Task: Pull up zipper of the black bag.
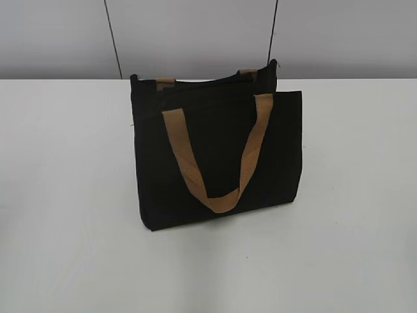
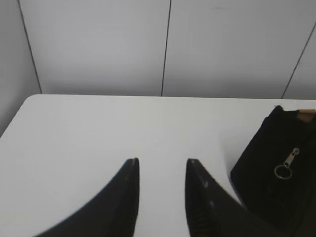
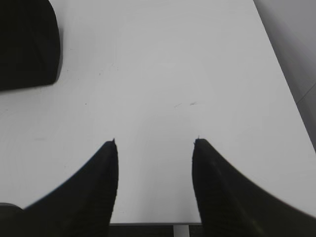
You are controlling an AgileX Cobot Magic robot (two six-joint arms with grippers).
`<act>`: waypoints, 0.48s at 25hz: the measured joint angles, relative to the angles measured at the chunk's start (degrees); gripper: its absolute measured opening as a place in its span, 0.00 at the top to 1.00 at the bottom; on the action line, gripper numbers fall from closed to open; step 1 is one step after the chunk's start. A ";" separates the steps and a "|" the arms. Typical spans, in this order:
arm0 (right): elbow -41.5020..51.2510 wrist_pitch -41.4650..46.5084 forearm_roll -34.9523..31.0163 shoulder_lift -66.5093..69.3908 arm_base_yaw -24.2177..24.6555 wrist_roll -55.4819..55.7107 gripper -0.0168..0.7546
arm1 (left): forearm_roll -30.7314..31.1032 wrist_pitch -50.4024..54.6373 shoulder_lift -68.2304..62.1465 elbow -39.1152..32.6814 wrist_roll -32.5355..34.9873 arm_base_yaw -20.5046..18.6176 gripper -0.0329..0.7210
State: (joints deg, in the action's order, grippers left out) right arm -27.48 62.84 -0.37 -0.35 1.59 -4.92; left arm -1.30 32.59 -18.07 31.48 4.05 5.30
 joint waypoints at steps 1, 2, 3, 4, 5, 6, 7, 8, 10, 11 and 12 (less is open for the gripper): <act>0.00 0.00 0.00 0.00 0.00 0.00 0.48 | -0.12 -1.62 -1.20 0.00 0.19 0.83 0.64; 0.00 0.00 0.00 0.00 0.00 0.00 0.48 | -0.35 -3.82 -2.64 -0.12 0.33 1.71 0.64; 0.00 0.00 0.00 0.00 0.00 0.00 0.48 | -0.56 -6.18 -4.01 -0.38 0.45 2.49 0.64; 0.00 0.00 0.00 0.00 0.00 0.00 0.48 | -0.77 -8.30 -5.35 -0.94 0.56 3.51 0.64; 0.00 0.00 0.00 0.00 0.00 0.00 0.48 | -0.90 -10.56 -6.48 -1.70 0.55 4.57 0.64; 0.00 0.00 0.00 0.00 0.00 0.00 0.48 | -1.04 -12.92 -7.90 -2.46 0.55 5.47 0.64; 0.00 0.00 0.00 0.00 0.00 0.00 0.48 | -1.10 -15.33 -9.36 -3.53 0.57 6.52 0.64; 0.00 0.00 0.00 0.00 0.00 0.00 0.48 | -1.16 -17.38 -10.88 -4.69 0.57 7.59 0.64; 0.00 0.00 0.00 0.00 0.00 0.00 0.48 | -1.21 -23.06 -13.73 -7.01 0.57 9.49 0.64; 0.00 0.00 0.00 0.00 0.00 0.00 0.48 | -1.21 -25.72 -15.22 -8.42 0.57 10.45 0.63; 0.00 0.00 0.00 0.00 0.00 0.00 0.48 | -1.27 -28.89 -16.48 -9.91 0.57 11.32 0.63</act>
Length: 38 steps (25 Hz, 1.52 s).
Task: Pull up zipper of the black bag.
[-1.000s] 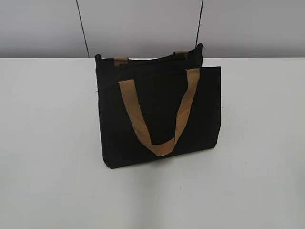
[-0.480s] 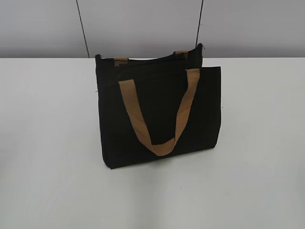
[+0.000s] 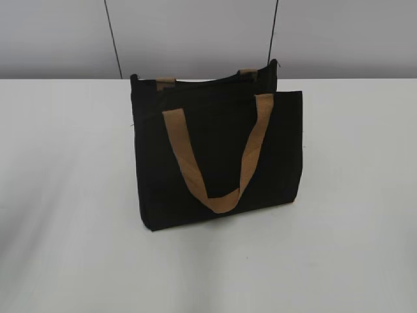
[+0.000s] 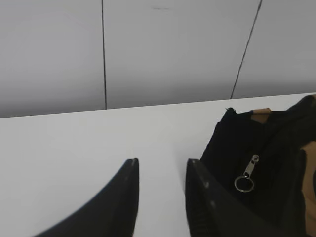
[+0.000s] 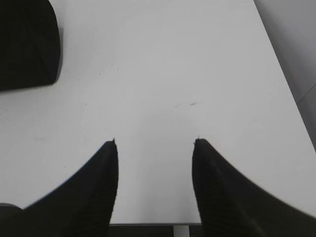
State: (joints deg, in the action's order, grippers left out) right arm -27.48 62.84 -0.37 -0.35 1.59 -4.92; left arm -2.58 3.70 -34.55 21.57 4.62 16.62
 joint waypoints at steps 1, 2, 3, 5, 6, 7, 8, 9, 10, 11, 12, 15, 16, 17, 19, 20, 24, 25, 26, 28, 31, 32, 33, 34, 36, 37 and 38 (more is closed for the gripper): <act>0.00 0.00 0.00 0.00 0.00 0.00 0.48 | 0.00 -3.35 -1.60 -1.18 0.00 0.81 0.63; 0.00 0.00 0.00 0.00 0.00 0.00 0.48 | -0.21 -6.86 -3.25 -2.54 0.00 1.38 0.62; 0.00 0.00 0.00 0.00 0.00 0.00 0.48 | -0.04 -9.65 -5.05 -3.78 0.00 1.96 0.62; 0.00 0.00 0.00 0.00 0.00 0.00 0.48 | 0.14 -15.41 -8.66 -5.16 0.00 2.83 0.61; 0.00 0.00 0.00 0.00 0.00 0.00 0.48 | 0.21 -17.61 -10.80 -5.35 0.00 3.24 0.60; 0.00 0.00 0.00 0.00 0.00 0.00 0.48 | 0.32 -19.29 -12.61 -5.46 0.00 3.59 0.59; 0.00 0.00 0.00 0.00 0.00 0.00 0.48 | 0.39 -21.45 -16.65 -5.52 0.00 3.85 0.58; 0.00 0.00 0.00 0.00 0.00 0.00 0.48 | 0.52 -22.71 -18.53 -5.57 0.00 3.98 0.57; 0.00 0.00 0.00 0.00 0.00 0.00 0.48 | 0.78 -23.86 -20.55 -5.58 0.00 4.11 0.56; 0.00 0.00 0.06 0.00 0.00 0.00 0.48 | 1.36 -25.61 -22.22 -5.58 -0.07 4.11 0.55; 0.00 0.00 0.06 0.00 0.00 0.00 0.48 | 2.14 -27.46 -24.20 -5.58 -0.25 4.11 0.53; 0.00 0.00 0.06 0.00 0.00 0.00 0.48 | 5.31 -32.20 -30.45 -5.58 -0.67 4.11 0.51; 0.00 0.00 0.06 0.00 0.00 0.00 0.48 | 5.75 -33.74 -32.94 -5.58 -0.89 4.11 0.51; 0.00 0.00 0.06 0.00 0.00 0.00 0.48 | 6.67 -35.08 -35.53 -5.58 -1.06 4.11 0.51; 0.00 0.00 0.06 0.00 0.00 0.00 0.48 | 8.54 -39.05 -40.60 -5.58 -1.10 4.11 0.50; 0.00 0.00 0.06 0.00 0.00 0.00 0.48 | 10.05 -41.52 -43.46 -5.58 -1.17 4.11 0.50; 0.00 0.00 0.06 0.00 0.00 0.00 0.48 | 16.00 -53.35 -54.23 -5.58 -1.34 4.11 0.50; 0.00 0.00 0.06 0.00 0.00 0.00 0.48 | 16.92 -56.03 -56.37 -5.58 -1.34 4.11 0.50; 0.00 0.00 0.06 0.00 0.00 0.00 0.48 | 17.39 -58.90 -58.74 -5.58 -1.34 4.11 0.50; 0.00 0.00 0.06 0.00 0.00 0.00 0.48 | 17.89 -62.90 -62.88 -5.58 -1.34 4.11 0.50; 0.00 0.00 0.06 0.00 0.00 0.00 0.48 | 18.03 -65.66 -67.43 -5.16 -1.36 4.11 0.50; 0.00 0.00 0.06 0.00 0.00 0.00 0.48 | 18.45 -65.88 -68.58 -4.61 -1.36 4.11 0.50; 0.00 0.00 0.06 0.00 0.00 0.00 0.48 | 18.95 -66.15 -69.85 -4.06 -1.36 4.11 0.50; 0.00 0.00 0.06 0.00 0.00 0.00 0.48 | 19.81 -66.24 -71.01 -3.29 -1.36 4.11 0.50; 0.00 0.00 0.06 0.00 0.00 0.00 0.48 | 21.81 -66.36 -72.70 -1.64 -1.41 4.11 0.50; 0.00 0.00 0.06 0.00 0.00 0.00 0.48 | 22.47 -66.42 -73.37 -0.99 -1.49 4.11 0.50; 0.00 0.00 0.06 0.00 0.00 0.00 0.48 | 22.98 -66.41 -73.86 -0.29 -1.56 4.11 0.50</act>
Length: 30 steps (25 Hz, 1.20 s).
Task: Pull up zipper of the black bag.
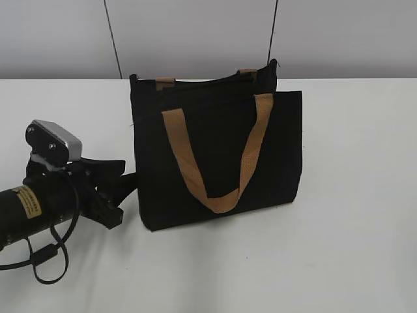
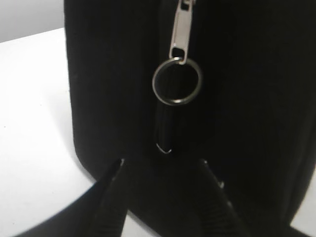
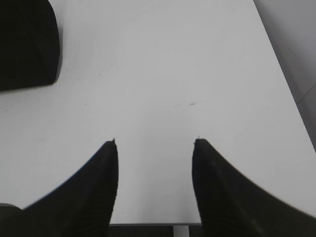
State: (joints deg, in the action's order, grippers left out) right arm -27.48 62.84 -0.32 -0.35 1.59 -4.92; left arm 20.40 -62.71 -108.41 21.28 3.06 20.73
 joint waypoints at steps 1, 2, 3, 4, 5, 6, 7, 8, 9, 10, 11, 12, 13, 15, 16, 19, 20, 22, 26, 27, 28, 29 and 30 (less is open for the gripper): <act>0.00 0.00 0.00 0.00 0.00 0.00 0.48 | 0.29 0.00 -0.28 0.60 -0.06 0.00 0.50; 0.00 0.00 0.00 0.00 0.00 0.00 0.48 | 0.36 -0.06 -0.53 1.24 -0.19 0.00 0.50; 0.00 0.00 0.00 0.00 0.00 0.00 0.48 | 0.40 -0.07 -0.89 1.82 -0.25 0.00 0.50; 0.00 0.00 0.00 0.00 0.00 0.00 0.48 | 0.45 0.08 -1.32 2.60 -0.46 0.00 0.50; 0.00 0.00 0.00 0.00 0.00 0.00 0.48 | 0.57 0.15 -1.80 3.53 -0.70 0.00 0.50; 0.00 0.00 0.00 0.00 0.00 0.00 0.48 | 0.63 0.19 -2.50 4.36 -1.08 0.00 0.50; 0.00 0.00 0.00 0.00 0.00 0.00 0.48 | 0.77 0.34 -3.29 5.32 -1.32 0.00 0.50; 0.00 0.00 0.00 0.00 0.00 0.00 0.48 | 1.07 0.51 -4.09 6.19 -1.56 0.00 0.50; 0.00 0.00 0.00 0.00 0.00 0.00 0.48 | 1.47 0.64 -4.68 6.89 -1.61 0.00 0.50; 0.00 0.00 0.00 0.00 0.00 0.00 0.48 | 1.88 0.81 -5.23 7.36 -1.76 0.00 0.50; 0.00 0.00 0.00 0.00 0.00 0.00 0.48 | 2.29 0.92 -5.66 7.83 -1.76 0.00 0.50; 0.00 0.00 0.00 0.00 0.00 0.00 0.48 | 2.62 0.92 -5.90 8.18 -1.82 0.00 0.50; 0.00 0.00 0.00 0.00 0.00 0.00 0.48 | 2.68 0.96 -6.14 8.34 -1.82 0.00 0.51; 0.00 0.00 0.00 0.00 0.00 0.00 0.48 | 2.74 0.96 -6.36 8.55 -1.88 0.00 0.52; 0.00 0.00 0.00 0.00 0.00 0.00 0.48 | 2.80 0.96 -6.32 8.60 -1.92 0.00 0.55; 0.00 0.00 0.00 0.00 0.00 0.00 0.48 | 2.86 0.85 -6.32 8.60 -1.92 0.00 0.65; 0.00 0.00 0.00 0.00 0.00 0.00 0.48 | 2.86 0.53 -6.37 8.60 -1.94 0.00 0.68; 0.00 0.00 0.00 0.00 0.00 0.00 0.48 | 2.98 0.11 -6.37 8.60 -2.06 0.00 0.72; 0.00 0.00 0.00 0.00 0.00 0.00 0.48 | 3.05 0.09 -6.37 8.60 -3.78 0.00 0.82; 0.00 0.00 0.00 0.00 0.00 0.00 0.48 | 3.05 0.09 -6.37 8.60 -4.37 0.00 0.89; 0.00 0.00 0.00 0.00 0.00 0.00 0.48 | 3.05 0.09 -6.37 8.60 -4.92 0.00 0.92; 0.00 0.00 0.00 0.00 0.00 0.00 0.48 | 3.05 0.09 -6.37 8.60 -5.41 0.00 0.93; 0.00 0.00 0.00 0.00 0.00 0.00 0.48 | 3.05 0.09 -6.37 8.60 -5.69 0.00 0.94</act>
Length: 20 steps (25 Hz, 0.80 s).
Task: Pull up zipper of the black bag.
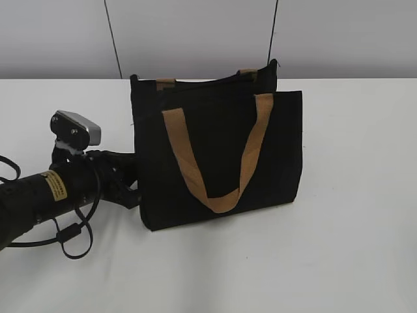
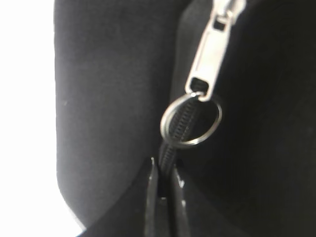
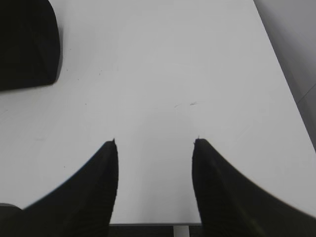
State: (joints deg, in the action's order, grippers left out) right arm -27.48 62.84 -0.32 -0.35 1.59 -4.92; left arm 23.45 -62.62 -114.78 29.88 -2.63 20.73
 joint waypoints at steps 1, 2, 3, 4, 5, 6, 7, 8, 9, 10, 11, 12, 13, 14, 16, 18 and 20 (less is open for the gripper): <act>0.00 0.00 0.00 0.00 0.00 0.00 0.48 | 0.00 0.00 0.06 0.00 -0.21 0.00 0.94; 0.00 0.00 0.00 0.00 0.00 0.00 0.48 | 0.00 0.18 0.30 0.00 -0.35 0.00 0.94; 0.00 0.00 0.00 0.00 0.00 0.00 0.48 | 0.00 0.54 0.72 0.00 -0.39 0.00 0.94; 0.00 0.00 0.00 0.00 0.00 0.00 0.48 | 0.00 1.09 1.31 -0.06 -0.53 0.00 0.94; 0.00 0.00 0.00 0.00 0.00 0.00 0.48 | 0.00 2.08 2.26 -0.18 -0.58 0.00 0.94; 0.00 0.00 0.00 0.00 0.00 0.00 0.48 | 0.00 3.47 3.53 -0.38 -0.60 0.00 0.94; 0.00 0.00 0.00 0.00 0.00 0.00 0.48 | 0.00 4.64 4.78 -0.65 -0.65 0.00 0.94; 0.00 0.00 0.00 0.00 0.00 0.00 0.48 | 0.04 6.08 6.41 -0.87 -0.72 0.00 0.94; 0.00 0.00 0.00 0.00 0.00 0.00 0.48 | 0.04 7.33 8.12 -1.09 -0.72 0.00 0.94; 0.00 0.00 0.00 0.00 0.00 0.00 0.48 | 0.04 8.50 9.96 -1.32 -0.72 0.00 0.94; 0.00 0.00 0.00 0.00 0.00 0.00 0.48 | 0.11 9.94 11.46 -1.33 -0.72 0.00 0.94; 0.00 0.00 0.00 0.00 0.00 0.00 0.48 | 0.23 11.22 13.29 -1.37 -0.72 0.00 0.94; 0.00 0.00 0.00 0.00 0.00 0.00 0.48 | 0.39 12.42 15.14 -1.37 -0.74 0.00 0.94; 0.00 0.00 0.00 0.00 0.00 0.00 0.48 | 0.95 13.34 16.98 -1.37 -0.74 0.00 0.94; 0.00 0.00 0.00 0.00 0.00 0.00 0.48 | 1.67 15.63 20.38 -1.37 -0.74 0.00 0.94; 0.00 0.00 0.00 0.00 0.00 0.00 0.48 | 2.06 17.29 23.66 -1.39 -0.74 0.00 0.94; 0.00 0.00 0.00 0.00 0.00 0.00 0.48 | 2.18 18.78 26.79 -1.44 -0.74 0.00 0.94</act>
State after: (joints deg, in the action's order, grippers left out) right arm -27.48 62.84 -0.32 -0.35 1.59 -4.92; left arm 25.64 -43.84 -87.99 28.44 -3.37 20.73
